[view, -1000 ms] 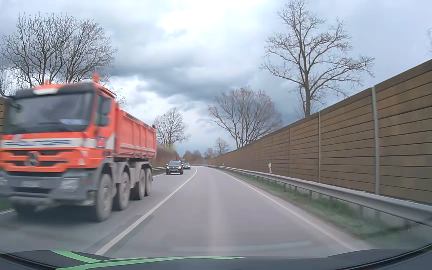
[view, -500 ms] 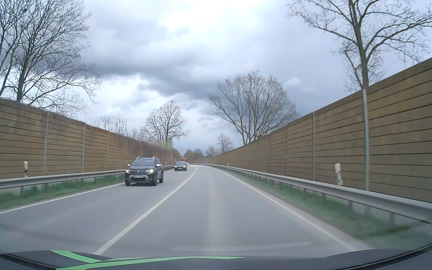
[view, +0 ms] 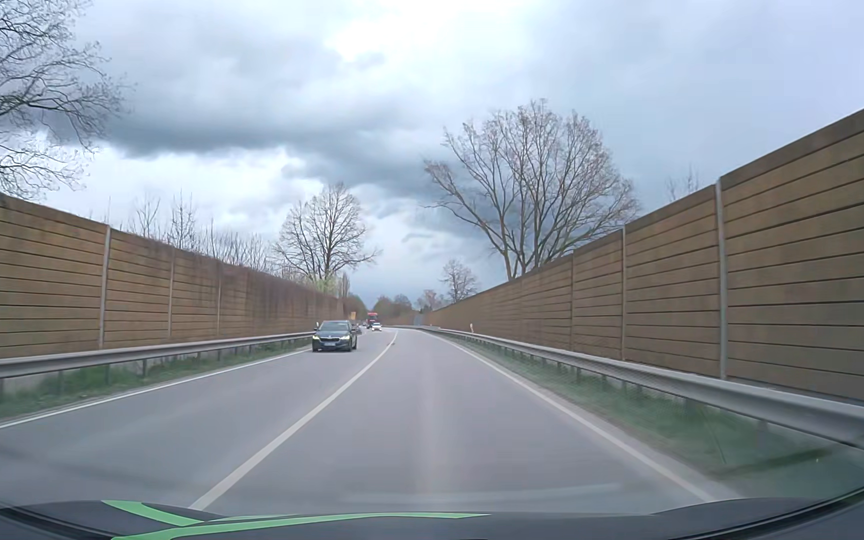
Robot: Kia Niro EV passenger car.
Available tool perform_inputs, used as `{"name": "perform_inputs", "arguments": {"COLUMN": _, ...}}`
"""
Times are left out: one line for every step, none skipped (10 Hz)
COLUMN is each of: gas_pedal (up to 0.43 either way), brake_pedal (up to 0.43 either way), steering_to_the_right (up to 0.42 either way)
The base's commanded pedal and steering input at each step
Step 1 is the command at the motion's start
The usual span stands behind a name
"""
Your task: Follow the waypoints while adhering to traffic rules and regulations
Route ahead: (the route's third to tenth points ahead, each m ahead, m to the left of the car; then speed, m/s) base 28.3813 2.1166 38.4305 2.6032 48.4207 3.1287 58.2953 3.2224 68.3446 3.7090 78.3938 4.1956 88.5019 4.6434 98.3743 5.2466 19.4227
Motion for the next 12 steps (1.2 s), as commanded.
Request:
{"name": "perform_inputs", "arguments": {"gas_pedal": 0.248, "brake_pedal": 0.000, "steering_to_the_right": -0.006}}
{"name": "perform_inputs", "arguments": {"gas_pedal": 0.240, "brake_pedal": 0.000, "steering_to_the_right": -0.006}}
{"name": "perform_inputs", "arguments": {"gas_pedal": 0.240, "brake_pedal": 0.000, "steering_to_the_right": -0.005}}
{"name": "perform_inputs", "arguments": {"gas_pedal": 0.240, "brake_pedal": 0.000, "steering_to_the_right": -0.005}}
{"name": "perform_inputs", "arguments": {"gas_pedal": 0.240, "brake_pedal": 0.000, "steering_to_the_right": -0.004}}
{"name": "perform_inputs", "arguments": {"gas_pedal": 0.240, "brake_pedal": 0.000, "steering_to_the_right": -0.004}}
{"name": "perform_inputs", "arguments": {"gas_pedal": 0.248, "brake_pedal": 0.000, "steering_to_the_right": -0.003}}
{"name": "perform_inputs", "arguments": {"gas_pedal": 0.248, "brake_pedal": 0.000, "steering_to_the_right": -0.002}}
{"name": "perform_inputs", "arguments": {"gas_pedal": 0.248, "brake_pedal": 0.000, "steering_to_the_right": -0.001}}
{"name": "perform_inputs", "arguments": {"gas_pedal": 0.248, "brake_pedal": 0.000, "steering_to_the_right": 0.000}}
{"name": "perform_inputs", "arguments": {"gas_pedal": 0.248, "brake_pedal": 0.000, "steering_to_the_right": -0.001}}
{"name": "perform_inputs", "arguments": {"gas_pedal": 0.248, "brake_pedal": 0.000, "steering_to_the_right": -0.001}}
